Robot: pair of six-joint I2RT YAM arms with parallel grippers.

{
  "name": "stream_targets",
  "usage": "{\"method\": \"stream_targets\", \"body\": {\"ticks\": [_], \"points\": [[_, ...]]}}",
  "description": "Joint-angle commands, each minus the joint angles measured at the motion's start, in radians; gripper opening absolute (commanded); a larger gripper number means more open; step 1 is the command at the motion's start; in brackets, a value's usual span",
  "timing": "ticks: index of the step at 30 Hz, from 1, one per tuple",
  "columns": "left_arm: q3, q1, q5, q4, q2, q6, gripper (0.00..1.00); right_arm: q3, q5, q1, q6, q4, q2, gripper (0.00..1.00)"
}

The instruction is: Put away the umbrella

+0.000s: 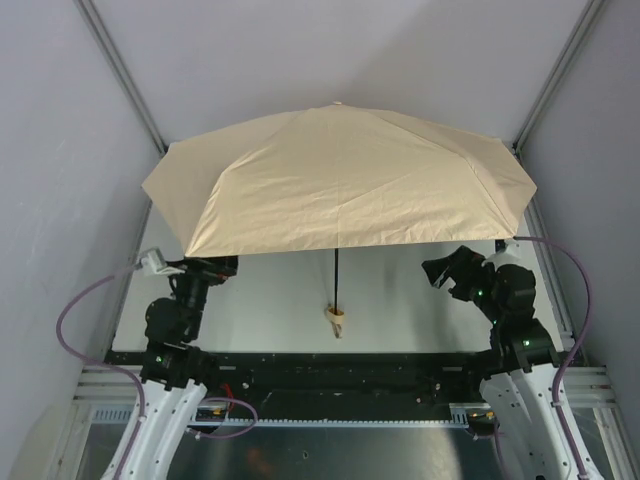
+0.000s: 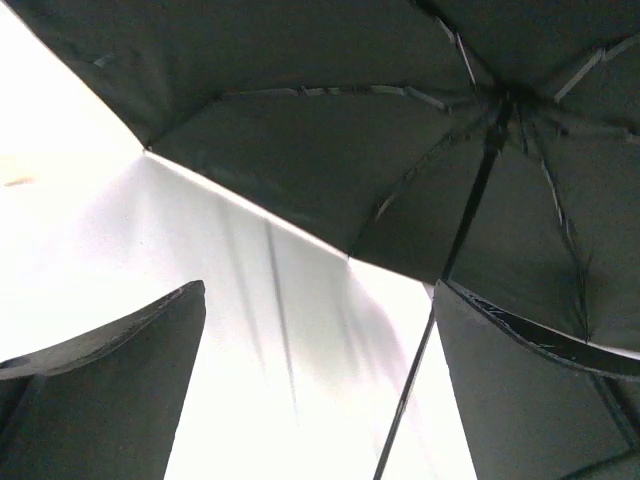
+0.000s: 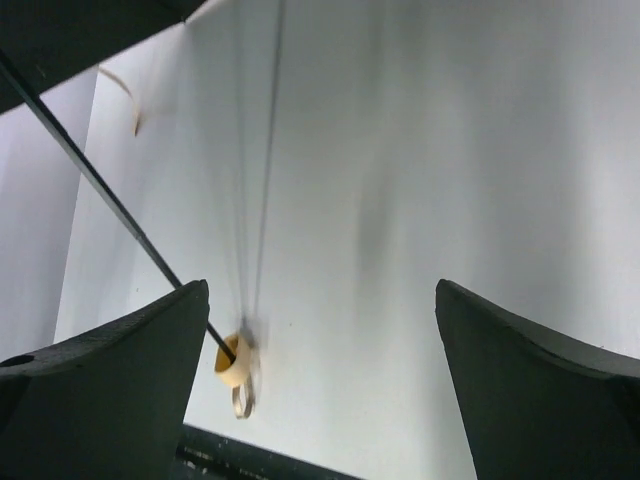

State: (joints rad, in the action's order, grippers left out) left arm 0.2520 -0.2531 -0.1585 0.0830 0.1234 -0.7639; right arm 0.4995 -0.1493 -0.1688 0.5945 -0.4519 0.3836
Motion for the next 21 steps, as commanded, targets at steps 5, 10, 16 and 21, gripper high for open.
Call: {"method": "stream_targets", "body": {"ticks": [5,10,16,21], "points": [[0.161,-0.027,0.469,0.039,0.308,0.158,0.99,0.045,-0.217,0.009,-0.023,0.059,0.057,0.99],[0.100,-0.256,0.431,0.265,0.457,0.155,1.00,-0.030,-0.445,0.056,0.037,0.267,0.108,0.99],[0.142,-0.485,0.303,0.501,0.786,0.171,0.99,-0.046,-0.535,-0.008,-0.003,0.376,0.165,0.99],[0.261,-0.547,0.307,0.603,1.053,0.198,0.99,-0.047,-0.464,-0.169,-0.027,0.402,0.162,0.99]]}}
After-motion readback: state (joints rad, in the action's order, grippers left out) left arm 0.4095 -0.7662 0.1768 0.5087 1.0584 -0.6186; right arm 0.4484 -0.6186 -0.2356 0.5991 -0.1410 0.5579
